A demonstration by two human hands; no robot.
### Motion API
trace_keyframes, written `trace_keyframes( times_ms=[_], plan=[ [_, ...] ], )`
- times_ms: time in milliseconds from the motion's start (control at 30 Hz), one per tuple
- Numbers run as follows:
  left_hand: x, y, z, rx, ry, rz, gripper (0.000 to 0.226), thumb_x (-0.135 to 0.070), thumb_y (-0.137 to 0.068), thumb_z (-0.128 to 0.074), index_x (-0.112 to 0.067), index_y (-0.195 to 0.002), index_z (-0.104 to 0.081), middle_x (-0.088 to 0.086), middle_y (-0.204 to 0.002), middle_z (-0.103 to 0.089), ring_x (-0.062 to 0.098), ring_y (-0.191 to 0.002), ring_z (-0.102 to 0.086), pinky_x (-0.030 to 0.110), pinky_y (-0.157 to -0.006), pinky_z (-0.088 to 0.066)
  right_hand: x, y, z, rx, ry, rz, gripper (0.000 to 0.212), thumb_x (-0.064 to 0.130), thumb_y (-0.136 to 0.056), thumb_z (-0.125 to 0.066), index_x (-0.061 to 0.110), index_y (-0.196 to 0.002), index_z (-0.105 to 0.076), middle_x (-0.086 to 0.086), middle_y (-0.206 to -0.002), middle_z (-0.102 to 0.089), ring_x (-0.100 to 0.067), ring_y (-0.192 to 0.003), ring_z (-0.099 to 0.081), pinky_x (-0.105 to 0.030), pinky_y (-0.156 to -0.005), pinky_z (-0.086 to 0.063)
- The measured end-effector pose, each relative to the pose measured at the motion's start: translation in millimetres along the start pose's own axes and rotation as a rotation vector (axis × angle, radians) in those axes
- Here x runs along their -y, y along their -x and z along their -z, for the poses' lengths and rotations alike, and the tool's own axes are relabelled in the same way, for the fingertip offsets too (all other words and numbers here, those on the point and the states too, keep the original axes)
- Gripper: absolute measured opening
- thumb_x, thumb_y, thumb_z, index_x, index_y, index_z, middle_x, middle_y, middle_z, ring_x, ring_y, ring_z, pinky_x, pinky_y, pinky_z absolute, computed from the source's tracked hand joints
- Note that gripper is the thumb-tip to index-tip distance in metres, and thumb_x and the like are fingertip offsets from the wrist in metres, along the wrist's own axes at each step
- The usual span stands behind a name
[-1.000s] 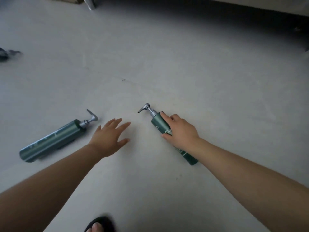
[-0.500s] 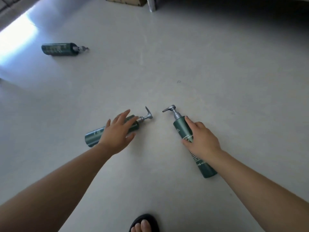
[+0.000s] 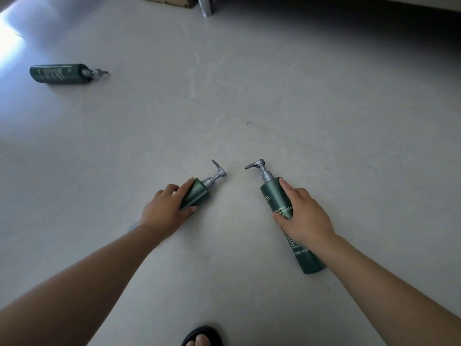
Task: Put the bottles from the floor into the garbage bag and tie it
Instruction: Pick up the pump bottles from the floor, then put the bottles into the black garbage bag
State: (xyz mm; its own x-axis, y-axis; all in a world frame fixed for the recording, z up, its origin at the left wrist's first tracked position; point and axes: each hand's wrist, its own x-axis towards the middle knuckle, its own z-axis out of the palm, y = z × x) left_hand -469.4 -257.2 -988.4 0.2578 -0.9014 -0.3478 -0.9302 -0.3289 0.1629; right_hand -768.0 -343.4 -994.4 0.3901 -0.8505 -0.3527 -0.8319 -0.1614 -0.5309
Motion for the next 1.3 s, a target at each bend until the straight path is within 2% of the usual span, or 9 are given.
trace_keyframes(
  times_ms=[167, 333, 400, 533, 700, 800, 1000, 1200, 1300],
  plan=[
    [-52, 6, -15, 0.006, 0.041, -0.151, 0.069, -0.061, -0.085, -0.043, -0.048, -0.142, -0.005, -0.002, -0.129, -0.047, 0.023, -0.112, -0.049, 0.037, -0.08, -0.05, -32, 20, 12, -0.092, -0.05, -0.113, 0.076, 0.039, -0.085, -0.057, 0.038, -0.146, -0.011, -0.003, -0.13, -0.044, -0.023, -0.103, -0.053, -0.038, -0.077, -0.05],
    [-86, 15, -30, 0.039, 0.036, -0.257, 0.074, -0.05, -0.086, -0.048, -0.055, -0.138, 0.004, -0.002, -0.135, -0.038, 0.024, -0.112, -0.048, 0.036, -0.077, -0.05, -49, 35, 17, -0.098, 0.011, -0.153, 0.081, 0.051, -0.081, -0.058, 0.041, -0.144, -0.009, -0.002, -0.135, -0.036, -0.022, -0.111, -0.048, -0.037, -0.078, -0.05],
    [-90, 16, -32, 0.05, 0.028, -0.271, 0.076, -0.048, -0.086, -0.049, -0.055, -0.138, 0.005, -0.002, -0.136, -0.036, 0.024, -0.112, -0.048, 0.036, -0.078, -0.051, -50, 37, 18, -0.089, -0.02, -0.173, 0.085, 0.054, -0.078, -0.06, 0.043, -0.144, -0.009, -0.002, -0.127, -0.038, -0.021, -0.106, -0.05, -0.036, -0.076, -0.051],
    [-90, 15, -30, 0.074, 0.071, -0.26, 0.079, -0.046, -0.085, -0.052, -0.056, -0.137, 0.008, -0.001, -0.136, -0.038, 0.025, -0.109, -0.052, 0.037, -0.084, -0.05, -49, 42, 17, -0.059, -0.072, -0.185, 0.086, 0.048, -0.079, -0.061, 0.046, -0.144, -0.004, -0.002, -0.112, -0.045, -0.021, -0.09, -0.054, -0.038, -0.073, -0.052],
    [-95, 10, -25, 0.135, 0.09, -0.237, 0.079, -0.047, -0.086, -0.052, -0.051, -0.141, 0.005, 0.001, -0.133, -0.042, 0.023, -0.106, -0.055, 0.033, -0.087, -0.048, -53, 36, 22, -0.06, -0.203, -0.22, 0.079, 0.041, -0.08, -0.06, 0.046, -0.143, -0.011, -0.004, -0.105, -0.048, -0.022, -0.085, -0.055, -0.034, -0.073, -0.049],
    [-102, 5, -17, 0.15, 0.083, -0.214, 0.079, -0.048, -0.086, -0.051, -0.051, -0.141, 0.006, 0.001, -0.128, -0.045, 0.021, -0.099, -0.055, 0.031, -0.082, -0.047, -51, 27, 37, -0.105, -0.287, -0.252, 0.079, 0.039, -0.08, -0.061, 0.043, -0.144, -0.013, -0.003, -0.103, -0.049, -0.021, -0.085, -0.055, -0.031, -0.072, -0.044],
    [-139, 24, 69, 0.159, 0.172, -0.115, 0.08, -0.044, -0.085, -0.055, -0.045, -0.145, -0.002, 0.004, -0.12, -0.049, 0.019, -0.082, -0.05, 0.03, -0.073, -0.041, -13, 57, 112, -0.119, -0.4, -0.223, 0.078, 0.034, -0.077, -0.066, 0.046, -0.14, -0.022, -0.005, -0.108, -0.056, -0.022, -0.094, -0.058, -0.032, -0.081, -0.046],
    [-191, 91, 223, 0.15, 0.304, -0.144, 0.079, -0.047, -0.084, -0.053, -0.05, -0.141, 0.002, -0.004, -0.105, -0.043, 0.02, -0.082, -0.05, 0.03, -0.073, -0.038, 76, 148, 235, -0.104, -0.485, -0.238, 0.076, 0.032, -0.075, -0.068, 0.052, -0.135, -0.026, 0.0, -0.104, -0.06, -0.016, -0.088, -0.06, -0.031, -0.079, -0.049],
    [-218, 143, 319, 0.172, 0.406, -0.16, 0.079, -0.049, -0.084, -0.052, -0.051, -0.141, 0.002, -0.004, -0.103, -0.046, 0.018, -0.085, -0.05, 0.03, -0.074, -0.038, 135, 210, 314, -0.126, -0.573, -0.278, 0.078, 0.035, -0.074, -0.069, 0.057, -0.133, -0.023, 0.013, -0.104, -0.059, 0.0, -0.088, -0.059, -0.022, -0.074, -0.047]
  ],
)
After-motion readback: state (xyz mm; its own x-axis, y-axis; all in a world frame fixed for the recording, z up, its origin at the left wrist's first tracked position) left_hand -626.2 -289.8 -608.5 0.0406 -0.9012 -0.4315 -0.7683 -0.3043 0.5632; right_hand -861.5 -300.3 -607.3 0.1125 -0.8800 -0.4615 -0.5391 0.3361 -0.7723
